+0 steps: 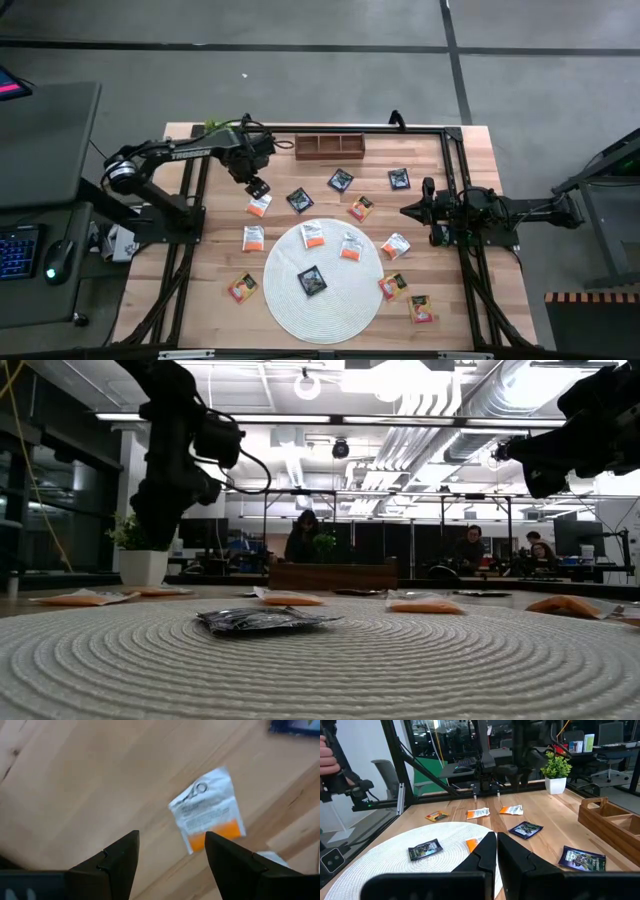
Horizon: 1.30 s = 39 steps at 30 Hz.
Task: Pick & Place Tea
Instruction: Put the white tea bag into the left section of the wooden organizer
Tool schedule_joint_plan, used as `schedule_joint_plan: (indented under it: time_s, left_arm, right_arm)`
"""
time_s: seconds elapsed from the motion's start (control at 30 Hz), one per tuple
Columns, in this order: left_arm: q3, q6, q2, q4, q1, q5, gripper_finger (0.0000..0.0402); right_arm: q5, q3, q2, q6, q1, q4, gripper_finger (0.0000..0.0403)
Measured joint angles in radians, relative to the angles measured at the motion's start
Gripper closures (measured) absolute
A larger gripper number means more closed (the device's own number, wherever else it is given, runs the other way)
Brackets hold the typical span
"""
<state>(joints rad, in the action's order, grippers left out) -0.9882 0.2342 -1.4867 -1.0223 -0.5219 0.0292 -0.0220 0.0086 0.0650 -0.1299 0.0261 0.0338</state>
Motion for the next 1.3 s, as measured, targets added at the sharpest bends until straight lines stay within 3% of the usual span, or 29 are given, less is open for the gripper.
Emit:
schedule_joint_plan:
  time_s: [0.53, 0.8, 0.93, 1.3]
  left_arm:
    - [0.015, 0.094, -0.043, 0.059, 0.025, 0.012, 0.0173]
    - [0.150, 0.214, 0.018, 0.183, 0.041, -0.015, 0.0082]
    - [0.161, 0.241, 0.027, 0.200, 0.046, -0.006, 0.0045]
    - [0.163, 0.295, 0.027, 0.258, 0.051, -0.018, 0.0038]
  right_arm:
    - [0.000, 0.000, 0.000, 0.000, 0.000, 0.000, 0.0391]
    - [0.000, 0.000, 0.000, 0.000, 0.000, 0.000, 0.0391]
    - [0.000, 0.000, 0.000, 0.000, 0.000, 0.000, 0.0391]
    - [0.000, 0.000, 0.000, 0.000, 0.000, 0.000, 0.0391]
